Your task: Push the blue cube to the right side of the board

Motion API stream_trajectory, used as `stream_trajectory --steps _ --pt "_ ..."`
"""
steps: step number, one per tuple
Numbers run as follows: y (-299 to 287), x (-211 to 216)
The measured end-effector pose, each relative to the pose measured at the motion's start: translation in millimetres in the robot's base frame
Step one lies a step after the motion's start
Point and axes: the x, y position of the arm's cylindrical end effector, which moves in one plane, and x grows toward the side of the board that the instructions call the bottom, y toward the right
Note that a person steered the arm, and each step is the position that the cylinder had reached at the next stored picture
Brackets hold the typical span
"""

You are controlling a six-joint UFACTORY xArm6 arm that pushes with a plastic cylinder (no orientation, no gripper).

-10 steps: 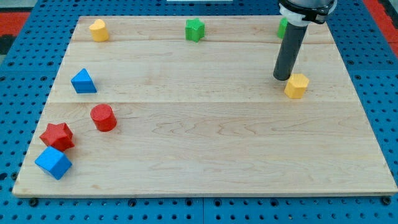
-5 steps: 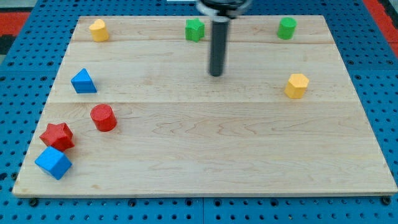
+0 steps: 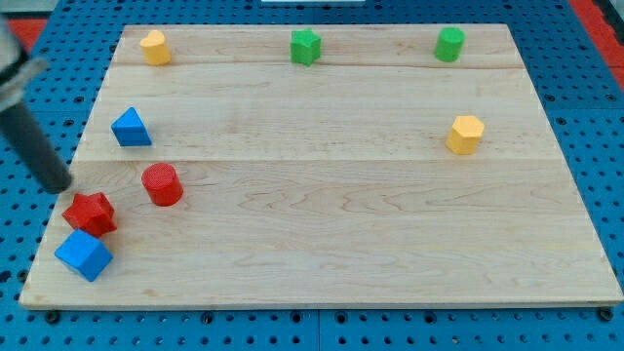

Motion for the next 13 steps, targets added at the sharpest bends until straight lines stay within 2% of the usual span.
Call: stream_trajectory --steps 1,2,3,11,12,13 --pt "-2.0 37.3" --pt "-1.9 97.1" --pt "22.2 112.2" --pt "225.2 112.7" --pt "192.4 120.5" --pt "80.8 127.5"
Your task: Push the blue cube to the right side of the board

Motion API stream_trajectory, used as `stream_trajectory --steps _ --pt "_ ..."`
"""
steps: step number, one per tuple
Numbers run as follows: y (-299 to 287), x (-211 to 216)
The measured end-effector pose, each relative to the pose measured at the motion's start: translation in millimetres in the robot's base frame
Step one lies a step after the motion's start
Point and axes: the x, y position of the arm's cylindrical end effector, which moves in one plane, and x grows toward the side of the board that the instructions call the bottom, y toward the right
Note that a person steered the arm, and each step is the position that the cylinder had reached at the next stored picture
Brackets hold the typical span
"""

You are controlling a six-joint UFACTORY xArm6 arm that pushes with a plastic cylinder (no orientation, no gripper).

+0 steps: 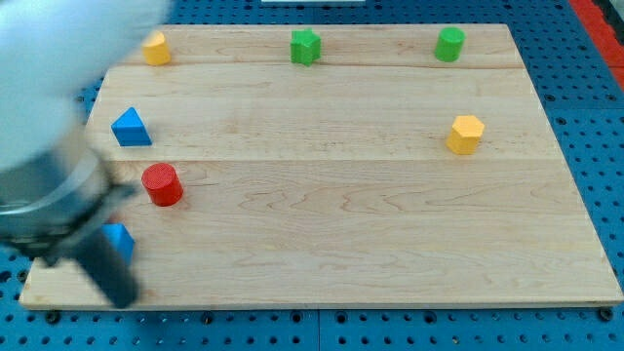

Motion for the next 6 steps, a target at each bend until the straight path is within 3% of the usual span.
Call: stream_trajectory --steps 1,3,6 --pt "-80.3 -8.5" --pt "11.7 -30.2" --pt "16.4 -64.6"
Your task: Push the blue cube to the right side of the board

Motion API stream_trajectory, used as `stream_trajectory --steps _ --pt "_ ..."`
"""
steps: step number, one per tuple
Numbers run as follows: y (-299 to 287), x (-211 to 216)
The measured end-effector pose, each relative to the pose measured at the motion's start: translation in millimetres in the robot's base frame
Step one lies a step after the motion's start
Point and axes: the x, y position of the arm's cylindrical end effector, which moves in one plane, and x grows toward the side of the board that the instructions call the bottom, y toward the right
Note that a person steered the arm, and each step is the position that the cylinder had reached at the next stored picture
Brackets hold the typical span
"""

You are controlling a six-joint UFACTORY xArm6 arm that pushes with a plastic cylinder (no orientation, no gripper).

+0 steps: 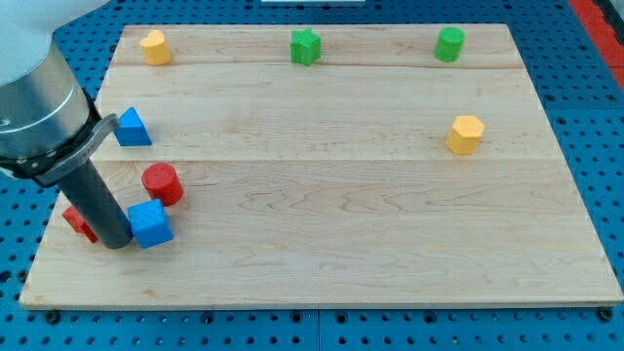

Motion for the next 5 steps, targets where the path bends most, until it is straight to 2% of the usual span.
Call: stream_trajectory --steps 1,2,5 --pt "-2.0 -19.6" --pt "28.7 -22.9" --pt "165.4 28.0"
